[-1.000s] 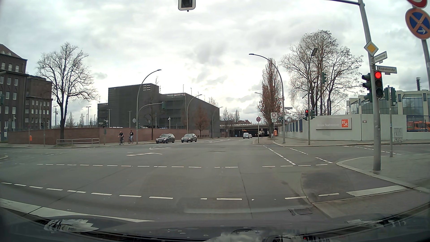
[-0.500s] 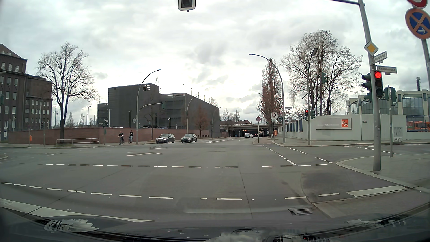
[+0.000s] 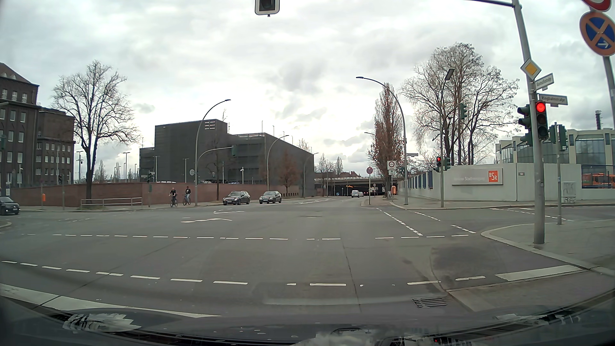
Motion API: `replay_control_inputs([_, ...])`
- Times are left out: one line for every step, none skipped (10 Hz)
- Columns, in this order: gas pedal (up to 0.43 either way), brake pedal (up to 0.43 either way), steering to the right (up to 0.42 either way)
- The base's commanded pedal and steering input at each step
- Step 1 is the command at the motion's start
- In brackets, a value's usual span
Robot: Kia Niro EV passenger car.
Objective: Follow the waypoints while adhering to traffic rules and regulations
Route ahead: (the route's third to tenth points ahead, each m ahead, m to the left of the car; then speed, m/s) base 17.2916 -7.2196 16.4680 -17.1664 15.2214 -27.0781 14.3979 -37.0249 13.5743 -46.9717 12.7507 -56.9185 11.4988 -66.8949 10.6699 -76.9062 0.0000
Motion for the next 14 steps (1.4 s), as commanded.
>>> replay_control_inputs([0.000, 0.409, -0.017])
replay_control_inputs([0.000, 0.409, -0.017])
replay_control_inputs([0.000, 0.409, -0.017])
replay_control_inputs([0.000, 0.402, -0.017])
replay_control_inputs([0.000, 0.409, -0.017])
replay_control_inputs([0.000, 0.409, -0.017])
replay_control_inputs([0.000, 0.409, -0.017])
replay_control_inputs([0.000, 0.409, -0.017])
replay_control_inputs([0.000, 0.409, -0.017])
replay_control_inputs([0.000, 0.409, -0.017])
replay_control_inputs([0.000, 0.409, -0.017])
replay_control_inputs([0.000, 0.409, -0.017])
replay_control_inputs([0.000, 0.402, -0.017])
replay_control_inputs([0.000, 0.409, -0.017])
